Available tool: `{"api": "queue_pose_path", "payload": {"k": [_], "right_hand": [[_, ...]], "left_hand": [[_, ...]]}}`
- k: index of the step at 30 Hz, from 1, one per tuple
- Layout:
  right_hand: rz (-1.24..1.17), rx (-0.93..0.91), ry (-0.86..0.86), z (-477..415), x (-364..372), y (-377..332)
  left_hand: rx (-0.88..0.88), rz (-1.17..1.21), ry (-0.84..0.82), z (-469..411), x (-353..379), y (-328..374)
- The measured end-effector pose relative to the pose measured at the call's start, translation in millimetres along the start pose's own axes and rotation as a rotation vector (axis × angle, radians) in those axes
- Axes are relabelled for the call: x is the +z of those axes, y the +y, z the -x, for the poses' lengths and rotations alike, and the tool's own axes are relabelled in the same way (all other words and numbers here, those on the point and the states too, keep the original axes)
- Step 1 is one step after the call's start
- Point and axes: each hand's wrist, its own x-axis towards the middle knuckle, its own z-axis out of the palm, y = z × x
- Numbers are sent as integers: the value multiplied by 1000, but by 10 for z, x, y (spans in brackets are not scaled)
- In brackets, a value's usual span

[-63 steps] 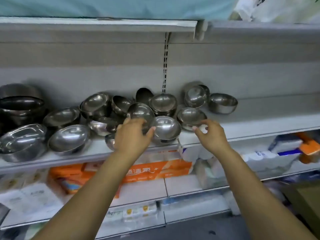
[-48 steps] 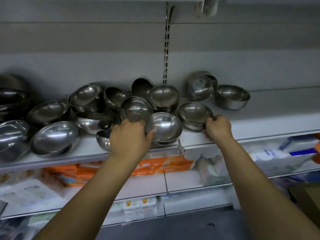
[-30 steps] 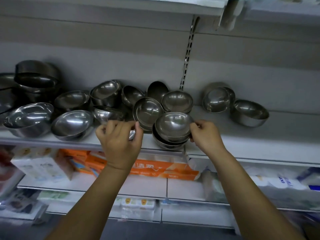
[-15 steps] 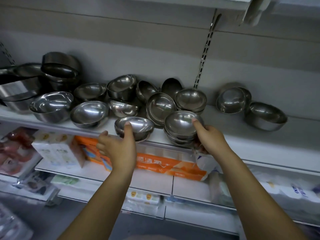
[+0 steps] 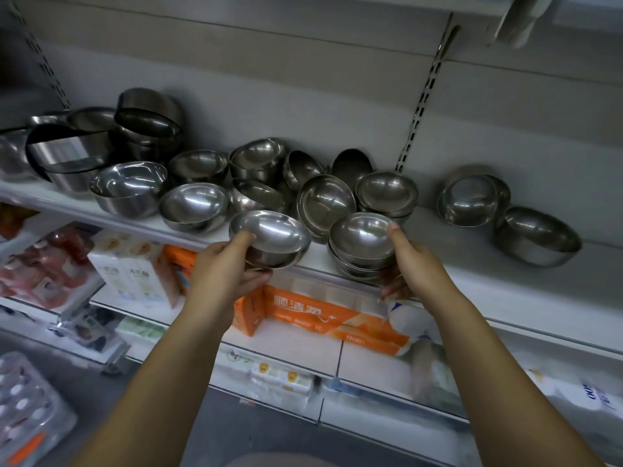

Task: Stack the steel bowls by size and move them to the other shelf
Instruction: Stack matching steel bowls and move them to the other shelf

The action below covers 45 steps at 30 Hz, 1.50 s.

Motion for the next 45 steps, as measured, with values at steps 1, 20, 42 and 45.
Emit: {"api": "queue_pose_path", "payload": {"k": [1,20,42,45], "right_hand": [[9,-3,4,-1,-6,-2],[-147,-45,-31,0,-125,-75],[-126,-122,91,-141,57,29],[-121,-122,86,-139,53,29]], "left_hand": [[13,2,-11,57,-1,43],[231,-467,-366,-207,1056,22],[591,-850,11,-923,832,35],[595,-902,8,-1041,842,81]]}}
